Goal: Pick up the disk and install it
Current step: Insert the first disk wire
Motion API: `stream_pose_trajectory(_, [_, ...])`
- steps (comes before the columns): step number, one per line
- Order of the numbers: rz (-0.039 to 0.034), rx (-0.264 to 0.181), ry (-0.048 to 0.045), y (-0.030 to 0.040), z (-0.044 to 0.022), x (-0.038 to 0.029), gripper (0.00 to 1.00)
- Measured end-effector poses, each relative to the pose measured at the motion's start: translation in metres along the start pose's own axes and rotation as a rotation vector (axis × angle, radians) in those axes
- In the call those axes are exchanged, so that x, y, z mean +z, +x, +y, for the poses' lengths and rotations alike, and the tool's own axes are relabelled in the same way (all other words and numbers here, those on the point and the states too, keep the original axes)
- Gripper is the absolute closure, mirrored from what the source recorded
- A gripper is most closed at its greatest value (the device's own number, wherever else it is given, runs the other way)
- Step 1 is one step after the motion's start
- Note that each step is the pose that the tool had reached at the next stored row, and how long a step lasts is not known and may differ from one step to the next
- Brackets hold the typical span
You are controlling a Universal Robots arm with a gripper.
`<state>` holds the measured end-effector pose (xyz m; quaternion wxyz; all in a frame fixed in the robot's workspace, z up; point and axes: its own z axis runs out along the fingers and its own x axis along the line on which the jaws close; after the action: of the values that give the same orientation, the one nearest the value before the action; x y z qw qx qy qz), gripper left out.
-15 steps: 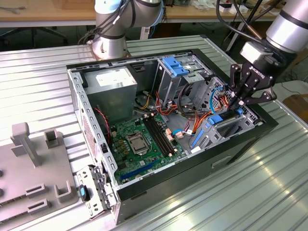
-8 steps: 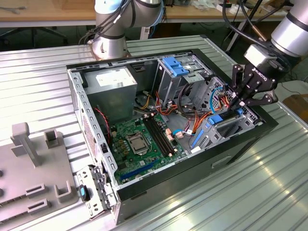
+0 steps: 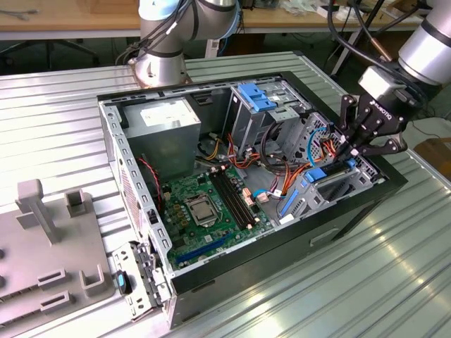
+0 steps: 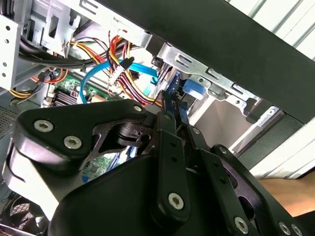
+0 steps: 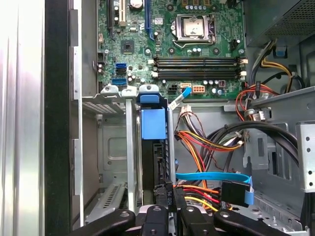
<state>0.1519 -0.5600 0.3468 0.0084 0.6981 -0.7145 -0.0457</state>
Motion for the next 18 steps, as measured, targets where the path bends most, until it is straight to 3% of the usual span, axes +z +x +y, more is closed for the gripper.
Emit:
stream_pose_trajectory(4, [-0.0026,0.000,-0.0001,0.0020,-0.0002,-0.0001,0.84])
stream_pose_trajectory(9, [-0.0120,-0.001,-0.0003,0.0030,-0.0002,0.0007,0.84])
stream_pose_trajectory(18, [-0.0182,-0.001,-0.0005,0.0037,-0.0004,0.0030,0.84])
